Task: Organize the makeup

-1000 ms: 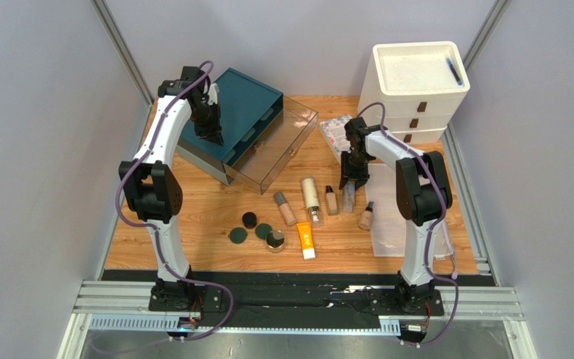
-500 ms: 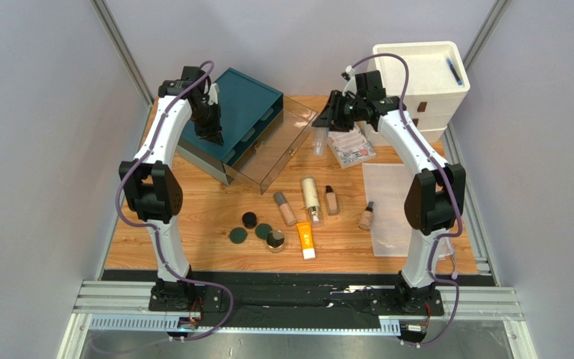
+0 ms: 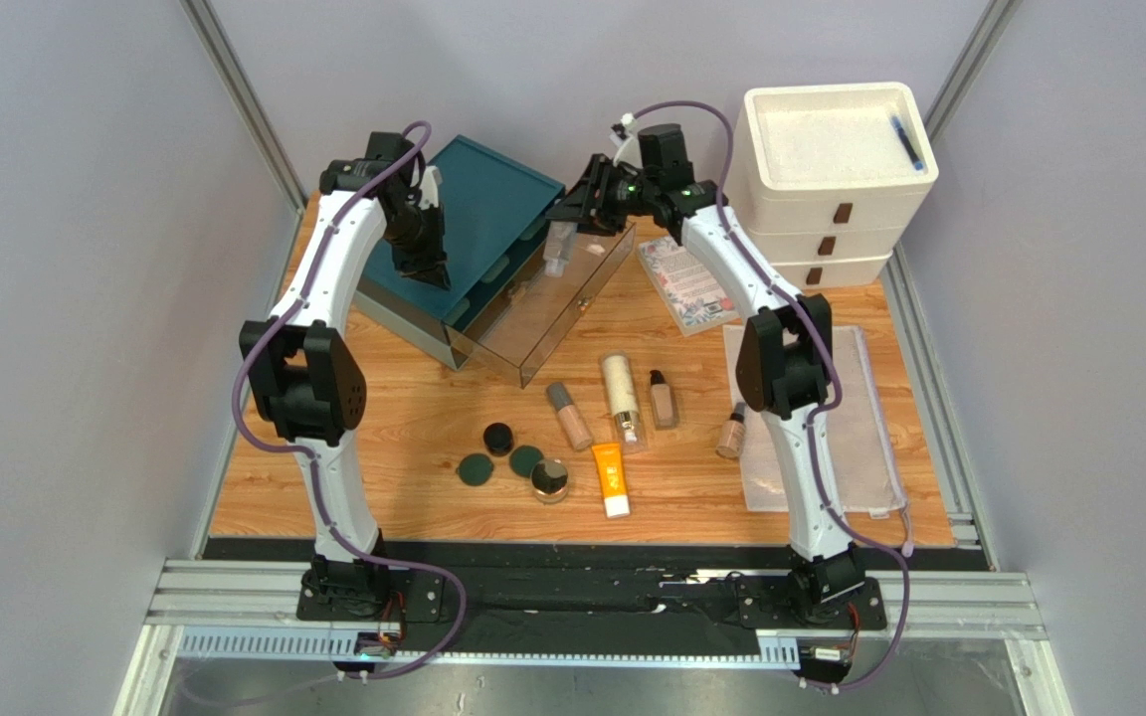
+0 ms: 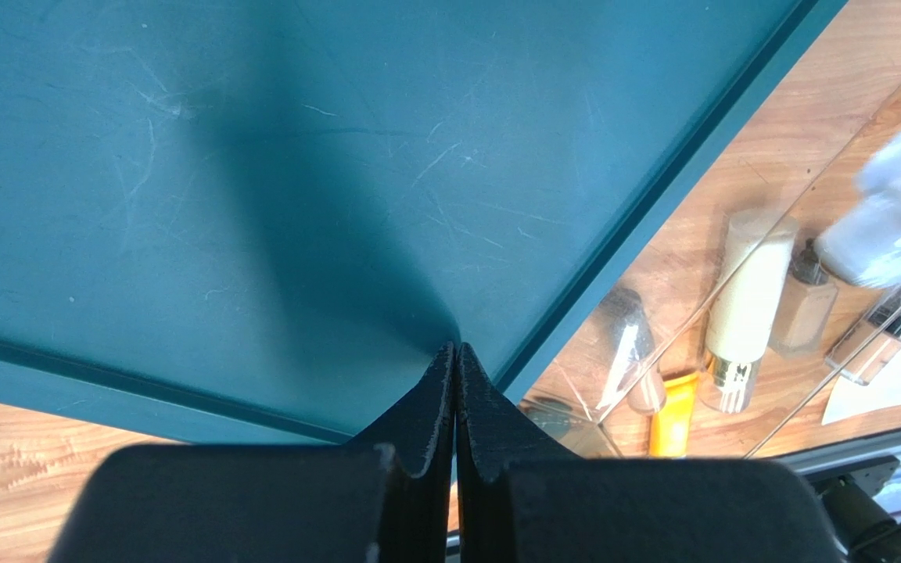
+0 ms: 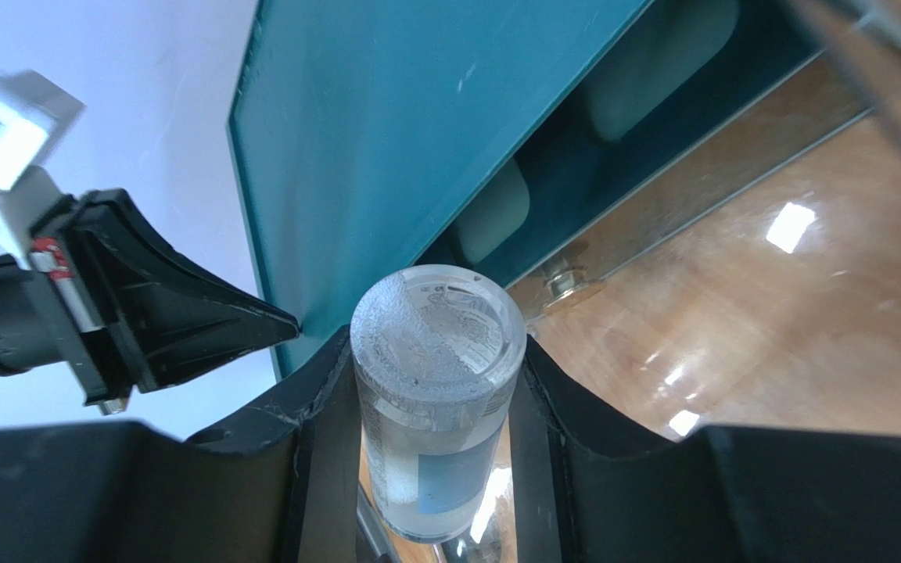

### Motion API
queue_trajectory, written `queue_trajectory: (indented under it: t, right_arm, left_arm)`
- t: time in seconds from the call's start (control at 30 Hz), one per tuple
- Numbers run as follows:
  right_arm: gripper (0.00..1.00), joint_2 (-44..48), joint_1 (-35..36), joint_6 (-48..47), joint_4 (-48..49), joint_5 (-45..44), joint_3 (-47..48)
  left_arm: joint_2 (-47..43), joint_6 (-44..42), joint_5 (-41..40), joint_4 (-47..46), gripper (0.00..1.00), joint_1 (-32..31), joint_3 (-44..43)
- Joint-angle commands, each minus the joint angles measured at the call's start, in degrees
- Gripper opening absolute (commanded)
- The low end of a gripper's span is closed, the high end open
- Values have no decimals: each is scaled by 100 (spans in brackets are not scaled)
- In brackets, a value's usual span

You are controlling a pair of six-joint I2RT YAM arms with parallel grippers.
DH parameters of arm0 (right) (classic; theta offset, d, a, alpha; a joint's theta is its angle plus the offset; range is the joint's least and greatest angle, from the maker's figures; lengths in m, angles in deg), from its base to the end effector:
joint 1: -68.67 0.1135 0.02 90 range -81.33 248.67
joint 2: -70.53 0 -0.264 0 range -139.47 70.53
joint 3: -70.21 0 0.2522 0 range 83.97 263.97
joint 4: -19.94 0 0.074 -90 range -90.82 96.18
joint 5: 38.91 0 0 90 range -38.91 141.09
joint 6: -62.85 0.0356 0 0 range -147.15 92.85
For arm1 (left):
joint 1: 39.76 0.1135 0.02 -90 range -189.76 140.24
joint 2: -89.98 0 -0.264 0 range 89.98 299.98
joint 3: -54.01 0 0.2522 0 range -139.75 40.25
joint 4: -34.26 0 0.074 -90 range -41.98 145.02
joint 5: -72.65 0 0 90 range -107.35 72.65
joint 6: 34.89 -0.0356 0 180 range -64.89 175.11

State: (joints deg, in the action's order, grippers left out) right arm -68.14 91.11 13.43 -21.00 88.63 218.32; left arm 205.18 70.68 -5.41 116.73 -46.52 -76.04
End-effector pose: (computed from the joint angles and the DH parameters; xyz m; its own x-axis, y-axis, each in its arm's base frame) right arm 0.5039 0.2316 0.2758 -0.8760 0.1963 -0.4405 -0.2804 0.5358 0.7964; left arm 0.4138 -0.0565 0.3164 -0.9365 -0.1534 -0.3154 -0.0602 0.9562 -0.2865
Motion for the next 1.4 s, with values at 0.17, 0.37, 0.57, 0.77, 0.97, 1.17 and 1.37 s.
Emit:
queue_trajectory:
  t: [0.17,0.37,0.57,0.77,0.97,1.17,1.37]
  right_arm:
    - [64,42,129,-59,-384,-265,373]
    - [76,138,121,-32,-376,-273,443]
    - [75,936,-160,-488,-900,-703,208]
    - [70,2273,-757,-717,-2963,-1512,-1242]
    - [70,3126,-1197,-1683,-4266,-2136,-3121]
    - [71,3284,-1303,-2229,-4841,-2312,-4772]
    - [69,3382,-1347,-2142,-4437,-2462,-5901]
  left_arm:
    - [574,42,-228,486,0,-71,-60]
    - [618,42,-210,608,0,-71,-262]
    - [609,-2,-237,679,0,-71,-359]
    - [592,7,-175,706,0,-71,-403]
    - [662,-28,-61,758,0,-71,-579]
    - [636,-46,1,767,0,-71,-553]
    - [539,-72,-34,741,0,-71,-430]
